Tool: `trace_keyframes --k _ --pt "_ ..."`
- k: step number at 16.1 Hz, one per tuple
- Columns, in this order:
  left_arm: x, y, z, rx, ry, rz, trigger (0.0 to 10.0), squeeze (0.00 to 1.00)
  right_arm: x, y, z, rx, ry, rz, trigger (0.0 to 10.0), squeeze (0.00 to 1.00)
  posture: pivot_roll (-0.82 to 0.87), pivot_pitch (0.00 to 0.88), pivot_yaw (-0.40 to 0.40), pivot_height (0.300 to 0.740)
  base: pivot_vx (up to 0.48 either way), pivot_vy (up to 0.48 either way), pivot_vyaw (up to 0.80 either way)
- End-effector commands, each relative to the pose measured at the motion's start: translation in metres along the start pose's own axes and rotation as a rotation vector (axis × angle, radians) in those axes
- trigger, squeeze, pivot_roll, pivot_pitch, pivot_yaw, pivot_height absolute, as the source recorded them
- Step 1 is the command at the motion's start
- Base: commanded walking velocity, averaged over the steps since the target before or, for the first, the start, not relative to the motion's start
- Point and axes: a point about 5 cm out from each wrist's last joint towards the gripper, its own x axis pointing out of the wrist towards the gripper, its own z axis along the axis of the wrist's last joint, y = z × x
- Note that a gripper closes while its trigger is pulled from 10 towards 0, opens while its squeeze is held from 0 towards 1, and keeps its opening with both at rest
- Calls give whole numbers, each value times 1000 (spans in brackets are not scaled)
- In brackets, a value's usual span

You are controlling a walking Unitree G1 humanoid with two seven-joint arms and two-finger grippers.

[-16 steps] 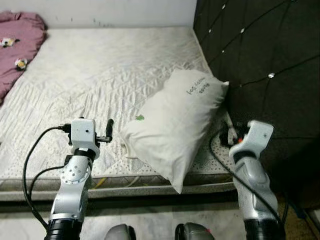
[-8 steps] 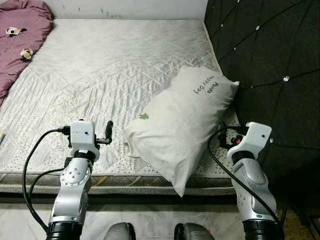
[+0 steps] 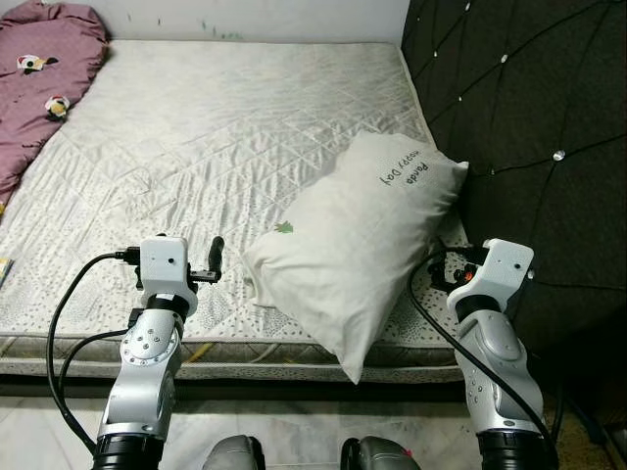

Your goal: Clean up the room

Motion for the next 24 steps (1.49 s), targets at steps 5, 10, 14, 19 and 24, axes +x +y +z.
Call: trace_keyframes --k 5,10,14,19,24 --pt "1 -1 1 3 -3 -3 10000 0 0 -1 1 5 -4 1 10000 0 -2 75 0 740 0 0 0" --pt "1 -2 1 1 -1 1 10000 0 -2 1 2 10 -8 8 10000 0 -5 77 0 736 0 0 0" --pt "2 -3 1 -2 -2 2 10000 0 -2 1 1 11 -5 11 10000 0 -6 76 -1 688 0 0 0" --pt "3 -3 1 -3 -4 7 10000 0 -2 2 0 8 6 21 10000 0 -6 76 -2 628 0 0 0" --pt "3 -3 4 -32 -16 -32 10000 0 -1 2 -1 1 9 27 10000 0 -6 73 -5 628 0 0 0"
